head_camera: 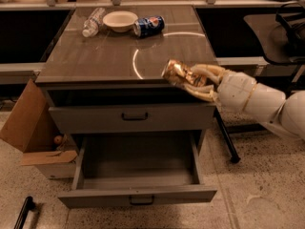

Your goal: Pick orange can from middle drawer and place on counter

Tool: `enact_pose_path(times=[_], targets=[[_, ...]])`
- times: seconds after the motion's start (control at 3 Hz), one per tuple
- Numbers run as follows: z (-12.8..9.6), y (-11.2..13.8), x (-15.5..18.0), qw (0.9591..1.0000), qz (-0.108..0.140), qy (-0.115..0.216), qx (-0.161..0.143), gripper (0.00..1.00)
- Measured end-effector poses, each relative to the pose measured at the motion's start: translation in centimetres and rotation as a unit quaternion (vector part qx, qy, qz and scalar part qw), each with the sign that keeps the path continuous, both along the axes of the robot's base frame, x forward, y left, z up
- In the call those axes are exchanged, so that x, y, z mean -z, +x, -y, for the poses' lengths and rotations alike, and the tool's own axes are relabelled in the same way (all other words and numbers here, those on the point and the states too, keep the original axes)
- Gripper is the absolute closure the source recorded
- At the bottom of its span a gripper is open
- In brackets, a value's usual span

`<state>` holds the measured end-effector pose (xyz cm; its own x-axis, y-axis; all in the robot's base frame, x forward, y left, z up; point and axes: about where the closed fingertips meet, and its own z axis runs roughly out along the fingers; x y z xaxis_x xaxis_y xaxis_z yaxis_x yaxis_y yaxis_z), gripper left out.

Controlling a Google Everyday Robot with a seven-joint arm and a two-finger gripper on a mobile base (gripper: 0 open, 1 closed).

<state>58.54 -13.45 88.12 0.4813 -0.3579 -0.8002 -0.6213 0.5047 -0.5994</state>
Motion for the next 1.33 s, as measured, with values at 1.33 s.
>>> enact_pose_path(times=[1.33], targets=[[-2.5,12.0,-6.0,0.9989,-0.043,-0.001,-0.018,1.00]])
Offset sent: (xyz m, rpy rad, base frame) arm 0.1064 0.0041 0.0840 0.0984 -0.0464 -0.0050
